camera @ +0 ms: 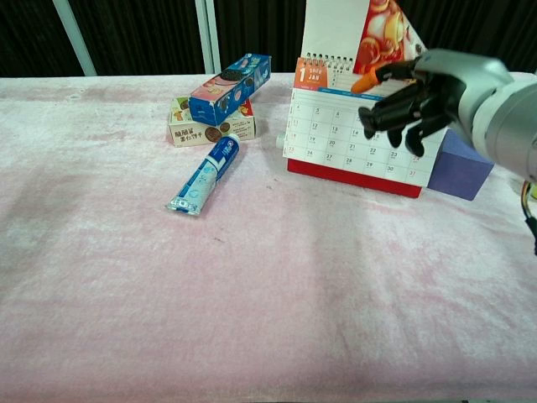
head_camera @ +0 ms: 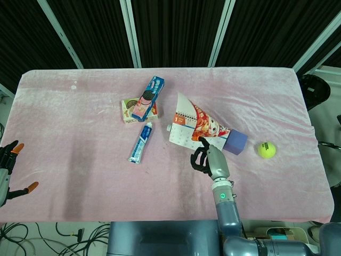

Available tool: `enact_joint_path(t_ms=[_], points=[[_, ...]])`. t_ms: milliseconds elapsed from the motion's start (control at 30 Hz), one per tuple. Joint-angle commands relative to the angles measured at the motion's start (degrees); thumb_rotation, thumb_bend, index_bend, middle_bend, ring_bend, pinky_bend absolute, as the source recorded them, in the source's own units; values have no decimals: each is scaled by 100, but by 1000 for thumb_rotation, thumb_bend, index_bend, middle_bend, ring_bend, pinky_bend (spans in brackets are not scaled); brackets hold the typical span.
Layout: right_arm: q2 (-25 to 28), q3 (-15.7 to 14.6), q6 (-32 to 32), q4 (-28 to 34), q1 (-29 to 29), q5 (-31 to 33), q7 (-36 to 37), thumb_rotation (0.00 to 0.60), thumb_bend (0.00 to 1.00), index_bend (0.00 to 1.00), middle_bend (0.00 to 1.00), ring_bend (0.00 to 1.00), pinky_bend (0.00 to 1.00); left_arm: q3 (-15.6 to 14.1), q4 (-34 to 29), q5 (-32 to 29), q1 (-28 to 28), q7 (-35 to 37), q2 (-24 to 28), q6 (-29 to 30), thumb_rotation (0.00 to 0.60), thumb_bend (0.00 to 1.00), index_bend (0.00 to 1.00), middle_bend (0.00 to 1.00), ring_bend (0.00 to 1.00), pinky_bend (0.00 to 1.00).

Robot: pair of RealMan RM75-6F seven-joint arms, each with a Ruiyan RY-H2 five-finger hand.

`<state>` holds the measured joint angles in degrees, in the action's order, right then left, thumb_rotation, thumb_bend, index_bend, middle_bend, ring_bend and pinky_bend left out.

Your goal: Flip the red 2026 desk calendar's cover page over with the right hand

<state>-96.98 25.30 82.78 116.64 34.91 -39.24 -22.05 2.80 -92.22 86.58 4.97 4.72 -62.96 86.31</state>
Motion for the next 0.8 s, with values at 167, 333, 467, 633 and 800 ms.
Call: enact_joint_path(t_ms=[167,333,467,633,800], points=[[456,438,120,-11,245,-488,-376,600,474,344,518,588,582,-1,3,-19,10,-35,-16,-29,600,0,0,0,0,0],[785,671,-170,-458,505,-389,-755,600,424,318,358,428,431,1,-4,-37,13,-64,-24,-43,600,0,0,0,0,0],[1108,734,-559,-774,708,-30,-1166,600,301,173,172,145,247,0,-10,-55,21,-89,-27,-69,600,0,0,0,0,0],[1612,808,-1164,-1038,945,995,-1699,600,178,4,48,7,152,1,-25,-66,16,-96,-18,-69,600,0,0,0,0,0],[1968,791,-1283,-889,966,1212,-1735,600,162,0,3,0,115,11,-32,-85,12,-79,-6,-63,600,0,0,0,0,0]])
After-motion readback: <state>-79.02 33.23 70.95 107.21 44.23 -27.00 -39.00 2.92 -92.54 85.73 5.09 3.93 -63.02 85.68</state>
